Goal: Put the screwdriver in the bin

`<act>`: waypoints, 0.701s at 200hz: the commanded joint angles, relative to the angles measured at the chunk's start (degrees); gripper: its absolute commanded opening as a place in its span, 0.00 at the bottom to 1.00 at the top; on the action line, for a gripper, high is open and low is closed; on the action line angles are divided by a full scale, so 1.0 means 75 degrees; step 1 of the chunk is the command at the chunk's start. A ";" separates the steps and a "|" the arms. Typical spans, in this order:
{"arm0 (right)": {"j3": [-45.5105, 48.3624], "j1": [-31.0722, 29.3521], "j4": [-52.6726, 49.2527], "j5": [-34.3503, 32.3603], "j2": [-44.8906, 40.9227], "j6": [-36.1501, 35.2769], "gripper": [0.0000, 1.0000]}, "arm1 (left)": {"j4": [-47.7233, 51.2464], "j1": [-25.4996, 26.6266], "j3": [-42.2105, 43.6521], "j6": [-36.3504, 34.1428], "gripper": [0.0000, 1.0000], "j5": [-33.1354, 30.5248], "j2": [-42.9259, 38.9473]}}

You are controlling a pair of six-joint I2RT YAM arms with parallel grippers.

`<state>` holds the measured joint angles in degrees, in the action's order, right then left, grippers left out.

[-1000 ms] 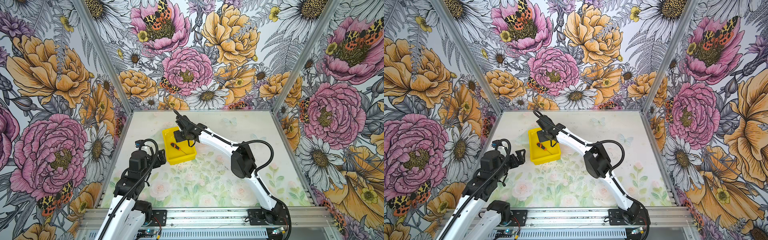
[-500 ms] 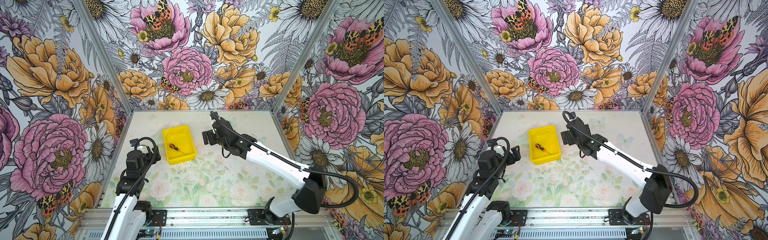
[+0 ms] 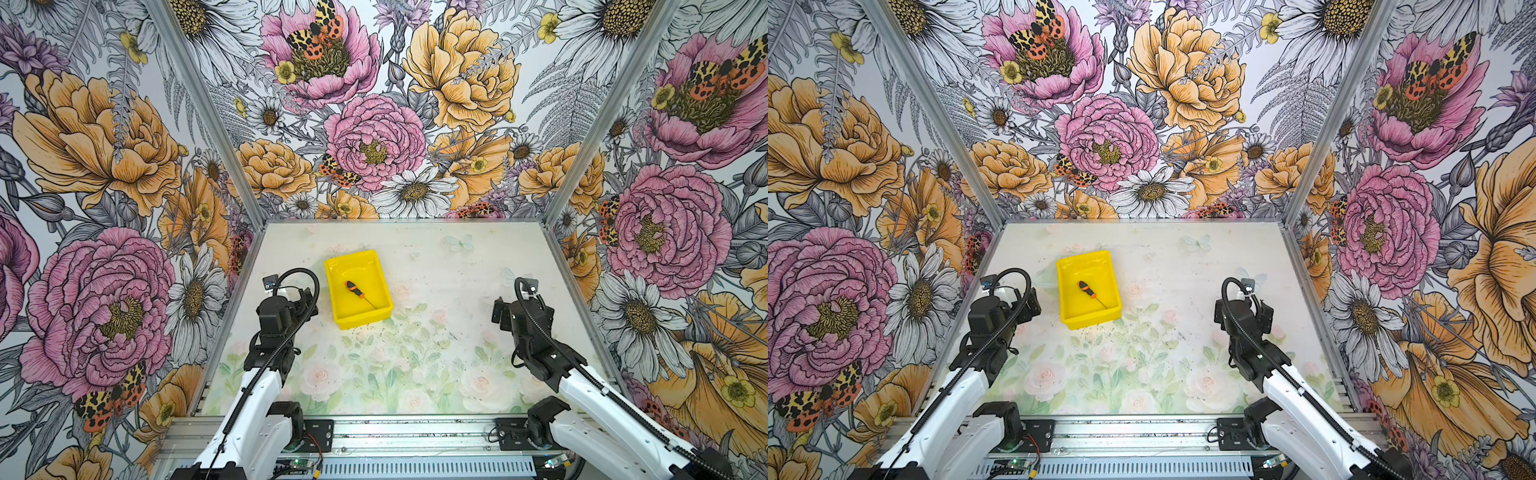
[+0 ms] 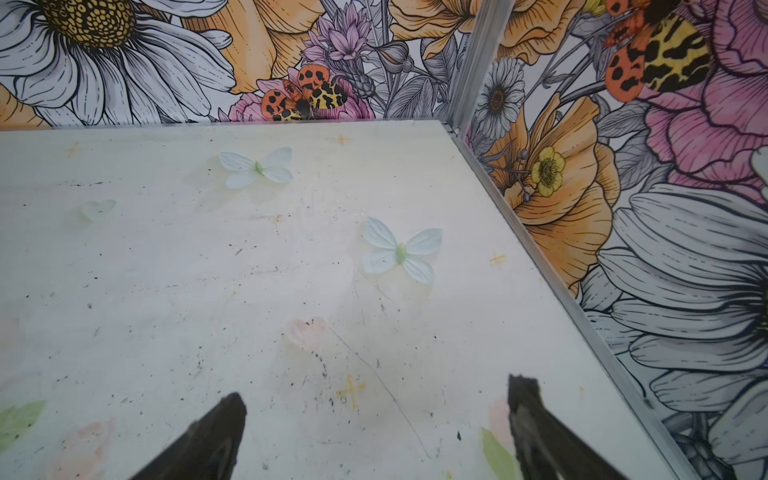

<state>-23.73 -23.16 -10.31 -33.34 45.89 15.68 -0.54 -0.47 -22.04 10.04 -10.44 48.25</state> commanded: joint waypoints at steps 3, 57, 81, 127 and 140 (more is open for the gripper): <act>0.0056 0.0353 0.1751 0.0783 0.0509 -0.1273 0.99 | -0.0917 -0.0220 0.0170 0.0003 0.99 -0.0482 0.0391; 0.0325 0.1022 0.4040 0.1524 0.2248 -0.1656 1.00 | -0.2811 -0.0388 0.0482 0.0003 0.99 -0.0577 0.1602; 0.0463 0.1298 0.4902 0.1457 0.2982 -0.1449 1.00 | -0.3726 -0.0408 0.0562 0.0006 0.99 -0.0507 0.2295; 0.0007 0.1591 0.5746 0.1677 0.4049 -0.1520 0.99 | -0.4965 -0.0444 0.0356 -0.0358 0.99 -0.0261 0.3252; -0.0096 0.1654 0.5916 0.1690 0.4283 -0.1567 0.99 | -0.5179 -0.0447 0.0299 -0.0462 0.99 0.0061 0.3448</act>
<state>-21.65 -11.53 27.44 -21.89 75.66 4.82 -31.46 -3.25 -18.63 8.97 -13.08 72.05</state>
